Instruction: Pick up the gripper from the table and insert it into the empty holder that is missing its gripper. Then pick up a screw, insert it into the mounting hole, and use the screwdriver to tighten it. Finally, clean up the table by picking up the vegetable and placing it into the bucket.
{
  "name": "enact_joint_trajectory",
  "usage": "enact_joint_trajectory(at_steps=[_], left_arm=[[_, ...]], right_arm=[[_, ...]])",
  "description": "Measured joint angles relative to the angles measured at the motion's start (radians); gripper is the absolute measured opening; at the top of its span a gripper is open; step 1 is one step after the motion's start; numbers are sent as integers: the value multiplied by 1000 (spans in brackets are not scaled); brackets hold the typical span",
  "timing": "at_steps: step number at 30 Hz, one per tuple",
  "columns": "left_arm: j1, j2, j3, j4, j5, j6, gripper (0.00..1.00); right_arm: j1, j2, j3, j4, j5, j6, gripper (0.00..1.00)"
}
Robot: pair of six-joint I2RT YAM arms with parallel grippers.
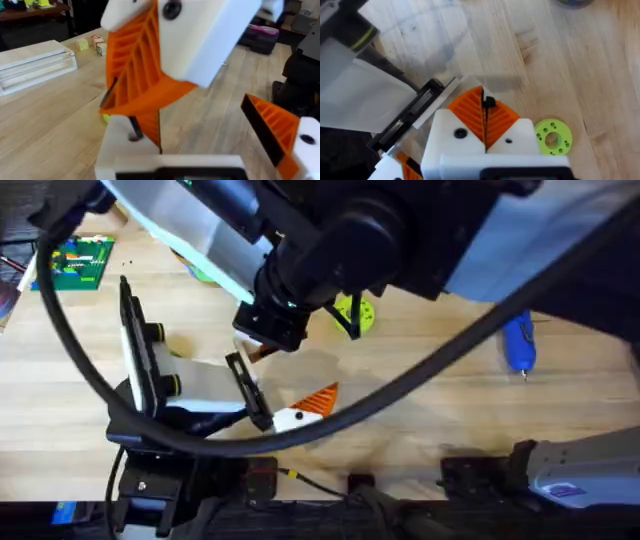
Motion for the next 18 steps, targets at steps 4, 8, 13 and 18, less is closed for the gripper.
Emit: enact_joint_trajectory(at_steps=[4,8,13,18], left_arm=[[0,0,0,0,0,0,993],[0,0,0,0,0,0,993],[0,0,0,0,0,0,993],[0,0,0,0,0,0,993]], right_arm=[[0,0,0,0,0,0,6],[0,0,0,0,0,0,6],[0,0,0,3,5,2,6],[0,0,0,9,14,5,6]])
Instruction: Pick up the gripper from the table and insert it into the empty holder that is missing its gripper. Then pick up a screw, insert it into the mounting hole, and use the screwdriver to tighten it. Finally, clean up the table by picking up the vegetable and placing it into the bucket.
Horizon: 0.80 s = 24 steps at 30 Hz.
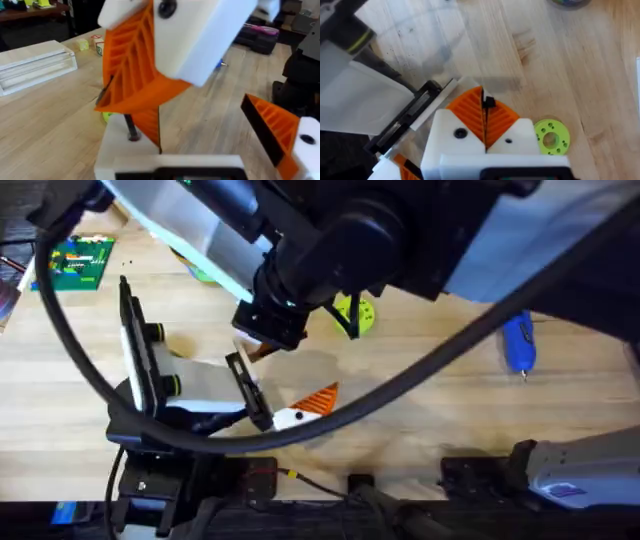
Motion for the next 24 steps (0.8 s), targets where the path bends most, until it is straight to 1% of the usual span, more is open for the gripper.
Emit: enact_joint_trajectory(at_steps=[15,24], left_arm=[[0,0,0,-1,0,0,992],[0,0,0,-3,15,-3,993]], right_arm=[[11,5,0,-12,2,11,6],[13,15,6,-22,16,11,6]])
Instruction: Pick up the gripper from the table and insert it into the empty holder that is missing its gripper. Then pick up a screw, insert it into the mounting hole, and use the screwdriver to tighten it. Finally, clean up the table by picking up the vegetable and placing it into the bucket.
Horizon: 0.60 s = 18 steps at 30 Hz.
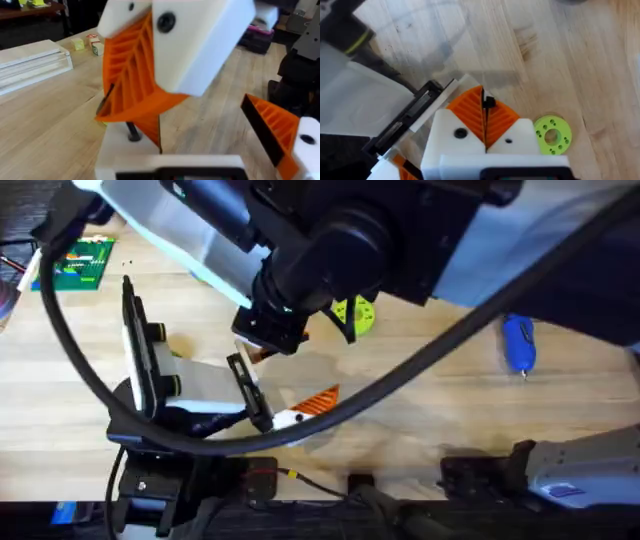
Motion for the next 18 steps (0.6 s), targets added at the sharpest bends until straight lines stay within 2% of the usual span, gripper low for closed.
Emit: enact_joint_trajectory(at_steps=[18], left_arm=[[0,0,0,-1,3,-1,993]], right_arm=[[4,0,6,-25,9,0,6]])
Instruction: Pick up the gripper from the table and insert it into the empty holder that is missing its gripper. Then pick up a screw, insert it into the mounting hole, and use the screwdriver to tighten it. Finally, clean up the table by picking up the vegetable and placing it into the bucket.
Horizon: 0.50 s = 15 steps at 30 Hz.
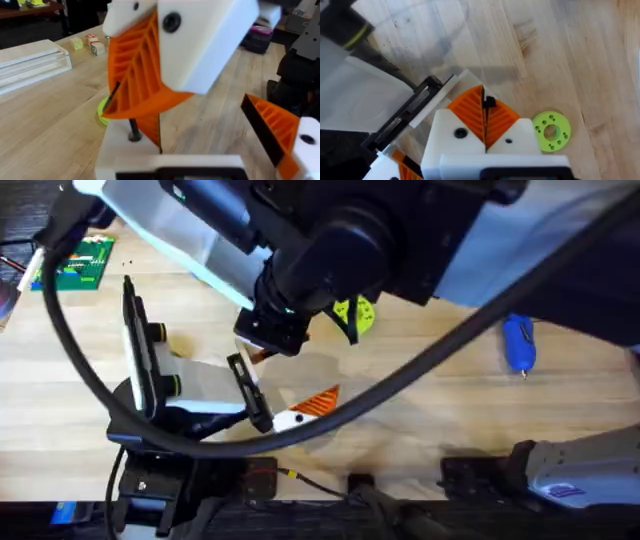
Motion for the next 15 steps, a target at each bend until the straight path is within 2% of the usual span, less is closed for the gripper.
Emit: enact_joint_trajectory(at_steps=[15], left_arm=[[0,0,0,0,0,-4,993]], right_arm=[[1,0,3,-12,-3,0,6]])
